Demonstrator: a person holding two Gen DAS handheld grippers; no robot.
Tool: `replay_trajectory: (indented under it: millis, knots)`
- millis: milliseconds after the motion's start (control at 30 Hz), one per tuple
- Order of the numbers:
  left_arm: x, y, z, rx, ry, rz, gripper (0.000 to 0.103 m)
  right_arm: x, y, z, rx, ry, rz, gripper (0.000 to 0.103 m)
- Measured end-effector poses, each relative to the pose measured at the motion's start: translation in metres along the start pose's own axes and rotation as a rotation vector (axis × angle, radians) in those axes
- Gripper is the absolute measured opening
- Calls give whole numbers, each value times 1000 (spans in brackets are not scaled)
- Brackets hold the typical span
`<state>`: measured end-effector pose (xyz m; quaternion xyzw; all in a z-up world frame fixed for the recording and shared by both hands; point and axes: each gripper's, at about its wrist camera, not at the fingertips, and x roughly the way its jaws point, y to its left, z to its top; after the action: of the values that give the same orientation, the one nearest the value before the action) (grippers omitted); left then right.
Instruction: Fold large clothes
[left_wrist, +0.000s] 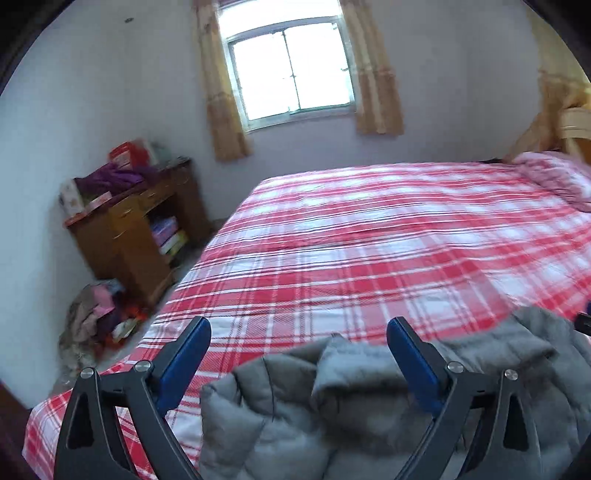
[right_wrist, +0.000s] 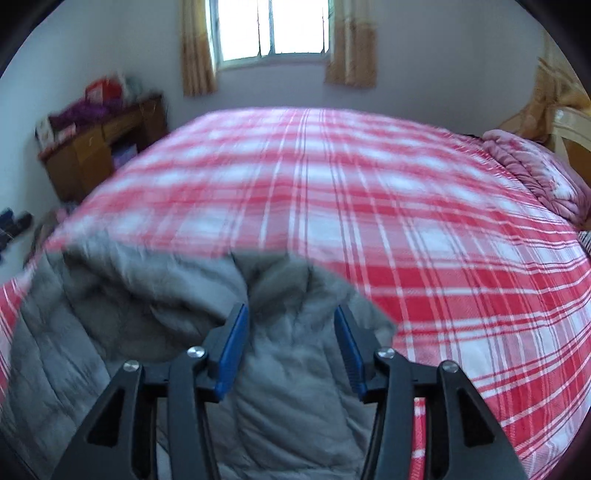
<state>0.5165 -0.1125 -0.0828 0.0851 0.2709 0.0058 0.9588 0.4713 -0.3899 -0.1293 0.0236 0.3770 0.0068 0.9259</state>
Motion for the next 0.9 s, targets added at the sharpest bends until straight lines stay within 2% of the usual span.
replay_trajectory:
  millis: [67,200,333,467,733,900]
  knots:
    - [25,-10,-2,-1,41,40,96,2,9,14,40,-19,27,51]
    - [60,-20,-30,5,141,66,96,26,34,25,98,-6,131,51]
    - [81,-16,-64,-5,219,46,96,67,59,4,65,67,172,51]
    - [88,-14,-72,-35,235,7,96,86,64,-19,35,92,163,48]
    - [106,-12,-81,-68,287,-38,100,94,66,-23,9,97,133,47]
    - [108,-14,-82,-61,301,-31,102,94,71,-26,-16,99,101,48]
